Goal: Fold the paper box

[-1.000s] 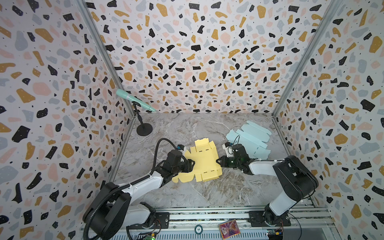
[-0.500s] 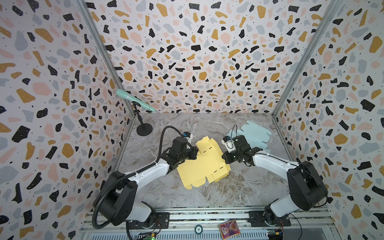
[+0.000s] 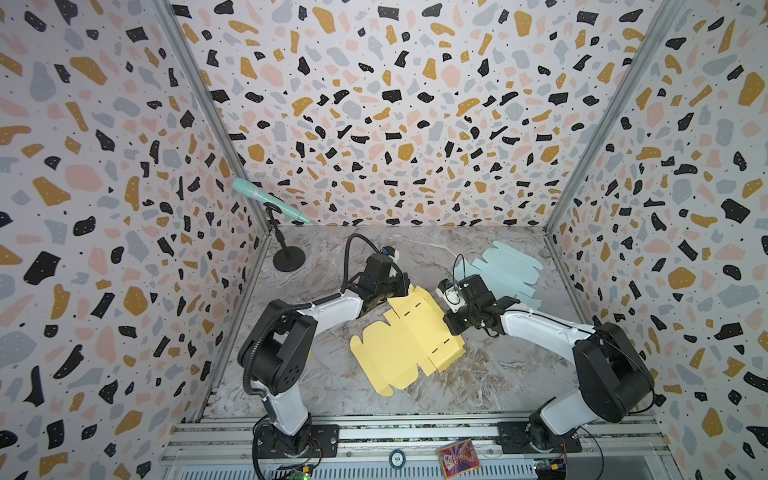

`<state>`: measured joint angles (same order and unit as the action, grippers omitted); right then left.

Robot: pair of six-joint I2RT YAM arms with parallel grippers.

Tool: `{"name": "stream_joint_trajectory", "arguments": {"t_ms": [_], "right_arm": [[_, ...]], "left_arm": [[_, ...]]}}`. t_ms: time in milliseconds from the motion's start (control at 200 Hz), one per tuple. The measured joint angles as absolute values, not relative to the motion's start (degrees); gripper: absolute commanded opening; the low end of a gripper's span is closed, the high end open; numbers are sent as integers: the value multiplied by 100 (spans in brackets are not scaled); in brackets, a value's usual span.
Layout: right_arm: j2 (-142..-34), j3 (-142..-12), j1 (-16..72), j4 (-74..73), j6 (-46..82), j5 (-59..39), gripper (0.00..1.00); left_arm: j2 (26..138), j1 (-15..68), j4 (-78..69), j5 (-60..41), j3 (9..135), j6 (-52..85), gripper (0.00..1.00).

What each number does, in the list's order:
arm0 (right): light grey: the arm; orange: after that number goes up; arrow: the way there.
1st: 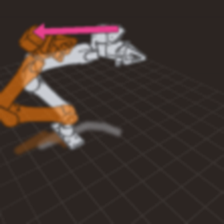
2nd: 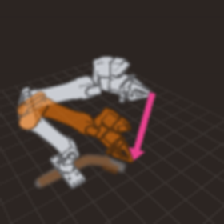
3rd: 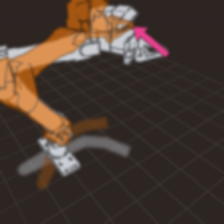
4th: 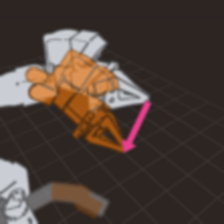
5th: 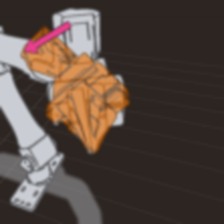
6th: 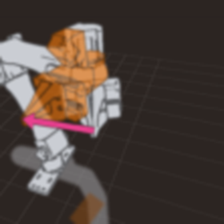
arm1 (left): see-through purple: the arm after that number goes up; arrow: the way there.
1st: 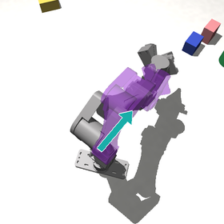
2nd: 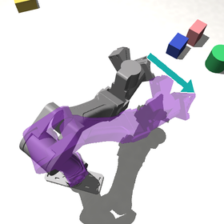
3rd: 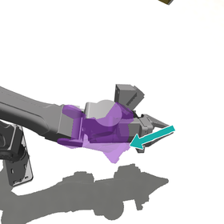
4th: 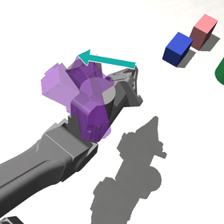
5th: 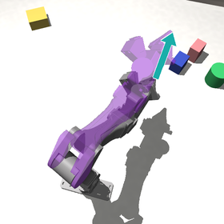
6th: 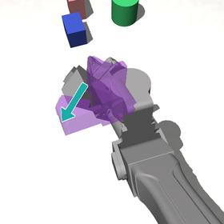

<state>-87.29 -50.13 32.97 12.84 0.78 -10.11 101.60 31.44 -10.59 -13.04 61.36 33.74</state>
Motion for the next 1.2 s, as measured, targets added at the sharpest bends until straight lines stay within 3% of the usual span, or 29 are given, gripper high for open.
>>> {"name": "stream_joint_trajectory", "arguments": {"t_ms": [576, 1201], "right_arm": [[-8532, -5092, 3592, 1286, -165, -694, 0], [-8438, -5148, 3938, 1251, -283, -167, 0]], "left_arm": [[10357, 3247, -1079, -1236, 6276, 3389, 0], [9609, 3642, -1210, -1144, 5472, 3511, 0]]}}
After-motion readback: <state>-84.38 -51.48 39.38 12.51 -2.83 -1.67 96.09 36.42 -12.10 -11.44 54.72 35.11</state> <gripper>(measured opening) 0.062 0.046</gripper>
